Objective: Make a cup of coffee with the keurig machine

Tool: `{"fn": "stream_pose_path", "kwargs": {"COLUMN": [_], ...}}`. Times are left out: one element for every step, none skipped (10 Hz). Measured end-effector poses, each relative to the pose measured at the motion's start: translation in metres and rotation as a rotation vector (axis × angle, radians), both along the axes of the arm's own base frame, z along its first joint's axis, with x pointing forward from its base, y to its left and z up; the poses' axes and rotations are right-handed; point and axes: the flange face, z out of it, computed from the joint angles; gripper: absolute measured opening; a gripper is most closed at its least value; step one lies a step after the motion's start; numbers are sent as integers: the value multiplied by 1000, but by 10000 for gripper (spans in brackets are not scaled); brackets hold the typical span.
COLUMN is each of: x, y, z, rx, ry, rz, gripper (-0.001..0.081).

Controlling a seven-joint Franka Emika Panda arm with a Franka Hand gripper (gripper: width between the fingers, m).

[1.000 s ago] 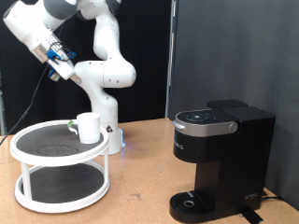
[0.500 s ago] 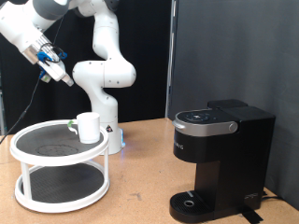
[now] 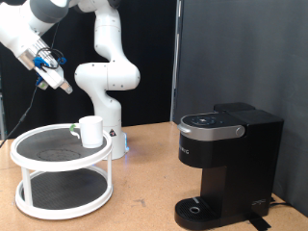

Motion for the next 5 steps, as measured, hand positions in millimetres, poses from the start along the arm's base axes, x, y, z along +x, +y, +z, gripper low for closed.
{"fn": "stream_pose_path", "kwargs": {"x": [2, 3, 4, 5, 7], "y": [-1, -2, -3, -2, -1], "z": [0, 0, -4, -10, -20], "rx": [-11, -22, -34, -42, -49], "ry": [-23, -41, -52, -50, -42], "rz": [6, 16, 17, 13, 7], "gripper": [0, 0, 0, 0, 0]}}
